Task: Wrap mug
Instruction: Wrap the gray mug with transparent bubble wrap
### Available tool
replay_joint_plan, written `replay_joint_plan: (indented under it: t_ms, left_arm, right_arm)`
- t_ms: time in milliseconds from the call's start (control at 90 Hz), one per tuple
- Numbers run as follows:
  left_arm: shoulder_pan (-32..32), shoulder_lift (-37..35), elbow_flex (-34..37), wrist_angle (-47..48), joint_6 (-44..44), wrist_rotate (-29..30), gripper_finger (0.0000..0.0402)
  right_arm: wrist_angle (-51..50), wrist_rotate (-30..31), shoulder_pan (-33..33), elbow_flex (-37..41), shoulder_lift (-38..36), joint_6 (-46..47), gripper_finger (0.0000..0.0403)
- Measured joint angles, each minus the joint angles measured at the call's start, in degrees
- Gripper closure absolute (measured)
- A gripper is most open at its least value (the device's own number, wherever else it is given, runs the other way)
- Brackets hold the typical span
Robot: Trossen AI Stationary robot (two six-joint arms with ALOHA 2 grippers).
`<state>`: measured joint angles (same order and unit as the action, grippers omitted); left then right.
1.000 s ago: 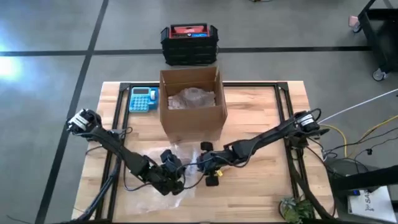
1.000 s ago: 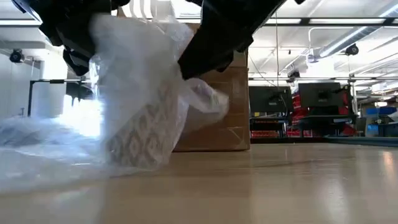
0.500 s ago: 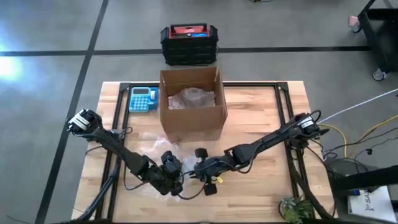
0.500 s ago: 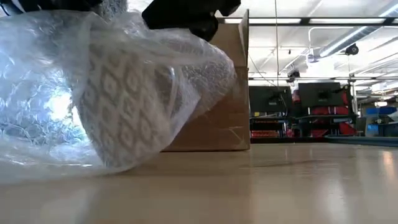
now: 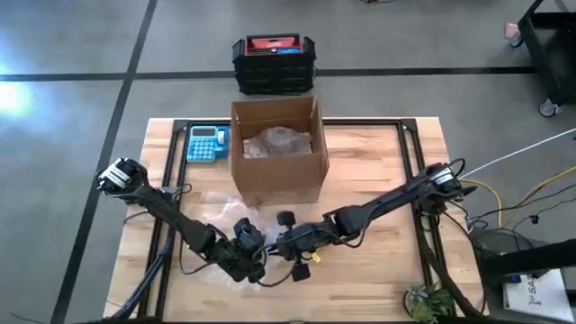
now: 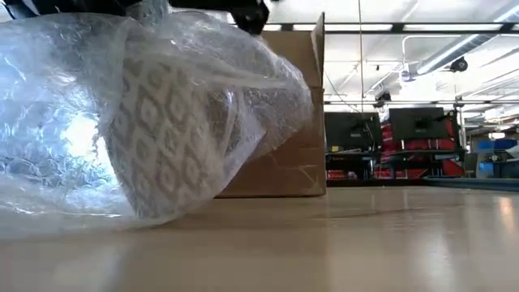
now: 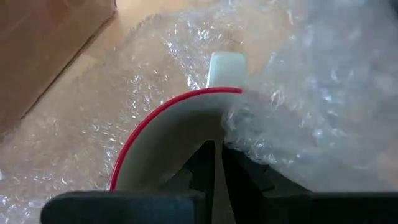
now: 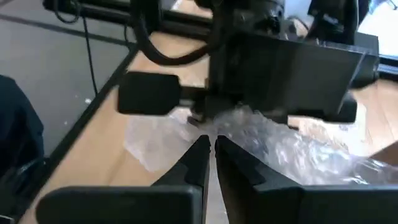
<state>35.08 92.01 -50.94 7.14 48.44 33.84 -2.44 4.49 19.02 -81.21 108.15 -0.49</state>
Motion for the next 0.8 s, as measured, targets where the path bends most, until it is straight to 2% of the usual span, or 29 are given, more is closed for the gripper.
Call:
replay_joint_plan:
  t_ms: [344,644,800]
  left_arm:
    - [-0.09,-1.06,-0.99,0.65,-0.75,-0.98,0.0381]
    - [-0.01,-1.42,-9.62,14.33,0.26,-3.2,0.0381]
    - [0.05,-1.4,-10.69,15.04,0.57,-3.43,0.0381]
  right_arm:
    - [-0.1,-0.41,-1.81,-0.54,5.46,3.95,0.039]
    - [-3.16,-0.36,-1.81,-1.11,5.52,5.09,0.039]
    - [-2.84,-0.44,-1.81,-1.03,5.13,5.07,0.039]
